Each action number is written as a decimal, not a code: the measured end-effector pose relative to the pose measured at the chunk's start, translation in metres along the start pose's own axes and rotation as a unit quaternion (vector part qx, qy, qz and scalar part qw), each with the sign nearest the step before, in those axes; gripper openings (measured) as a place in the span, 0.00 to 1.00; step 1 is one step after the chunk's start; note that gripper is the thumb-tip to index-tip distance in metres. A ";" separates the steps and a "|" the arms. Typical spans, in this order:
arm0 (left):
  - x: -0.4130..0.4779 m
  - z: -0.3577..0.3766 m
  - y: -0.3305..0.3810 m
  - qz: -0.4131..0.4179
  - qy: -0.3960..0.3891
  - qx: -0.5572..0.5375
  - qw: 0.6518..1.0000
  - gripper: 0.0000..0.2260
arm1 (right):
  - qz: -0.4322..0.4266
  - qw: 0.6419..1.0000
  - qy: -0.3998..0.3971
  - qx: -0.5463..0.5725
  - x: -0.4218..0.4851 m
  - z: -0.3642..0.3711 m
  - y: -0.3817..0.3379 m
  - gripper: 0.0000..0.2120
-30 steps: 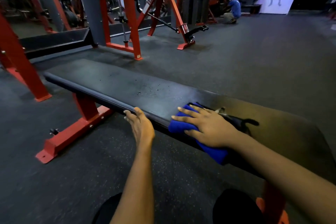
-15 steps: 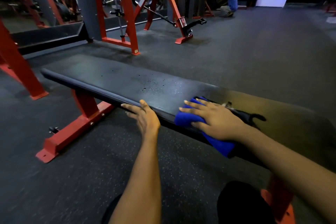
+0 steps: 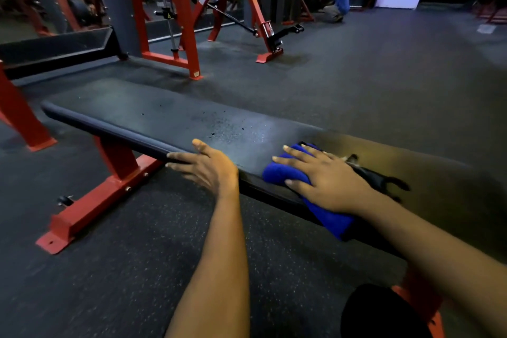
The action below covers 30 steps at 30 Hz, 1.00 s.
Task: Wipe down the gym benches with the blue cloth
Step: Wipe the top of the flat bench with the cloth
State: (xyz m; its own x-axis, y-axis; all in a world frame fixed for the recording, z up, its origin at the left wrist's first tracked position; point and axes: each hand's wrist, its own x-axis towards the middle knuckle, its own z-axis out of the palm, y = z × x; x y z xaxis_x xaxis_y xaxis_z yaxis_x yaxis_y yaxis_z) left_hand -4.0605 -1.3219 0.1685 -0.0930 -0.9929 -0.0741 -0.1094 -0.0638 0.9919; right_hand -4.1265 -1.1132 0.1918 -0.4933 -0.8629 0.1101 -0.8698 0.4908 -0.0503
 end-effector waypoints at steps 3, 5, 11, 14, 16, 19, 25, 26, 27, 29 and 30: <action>0.004 0.006 -0.009 0.017 0.011 0.012 1.000 0.32 | 0.050 0.998 -0.026 0.021 0.052 0.004 -0.005 0.25; 0.004 0.006 -0.011 0.022 0.016 0.014 1.000 0.32 | 0.061 0.998 -0.024 0.023 0.055 0.004 -0.006 0.26; 0.005 0.006 -0.012 0.028 0.012 -0.001 1.000 0.31 | 0.039 0.999 -0.001 0.011 -0.014 0.000 -0.011 0.31; 0.005 0.006 -0.012 0.033 0.009 -0.005 0.999 0.31 | 0.092 0.995 -0.030 0.023 0.024 -0.002 -0.002 0.28; 0.004 0.004 -0.012 0.033 0.006 -0.007 0.999 0.31 | 0.142 0.989 -0.038 0.031 0.062 -0.002 0.006 0.25; 0.001 0.004 -0.010 0.028 0.011 -0.016 0.999 0.31 | 0.175 0.983 -0.039 0.039 0.083 0.002 0.010 0.25; 0.003 0.005 -0.013 0.030 0.013 -0.024 0.999 0.31 | 0.139 0.989 -0.010 0.044 0.014 0.001 -0.012 0.25; 0.004 0.004 -0.013 0.026 0.016 -0.025 0.999 0.31 | 0.143 0.989 -0.017 0.045 0.022 0.000 -0.006 0.25; 0.002 0.003 -0.012 0.022 0.016 -0.027 0.999 0.30 | 0.156 0.986 -0.025 0.046 0.036 0.000 0.001 0.25; -0.002 0.001 -0.008 0.023 0.012 -0.033 0.999 0.30 | 0.203 0.978 -0.032 0.046 0.074 0.000 0.017 0.25; -0.004 -0.001 -0.006 0.023 0.010 -0.036 0.999 0.30 | 0.232 0.971 -0.032 0.053 0.091 -0.001 0.022 0.25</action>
State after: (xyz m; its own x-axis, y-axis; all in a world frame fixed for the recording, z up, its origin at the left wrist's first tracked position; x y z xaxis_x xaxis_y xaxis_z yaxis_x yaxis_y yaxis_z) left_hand -4.0586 -1.3179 0.1626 -0.0766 -0.9967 -0.0271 -0.0336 -0.0246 0.9991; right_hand -4.1904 -1.1807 0.2018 -0.8292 -0.5589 -0.0100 -0.5480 0.8164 -0.1823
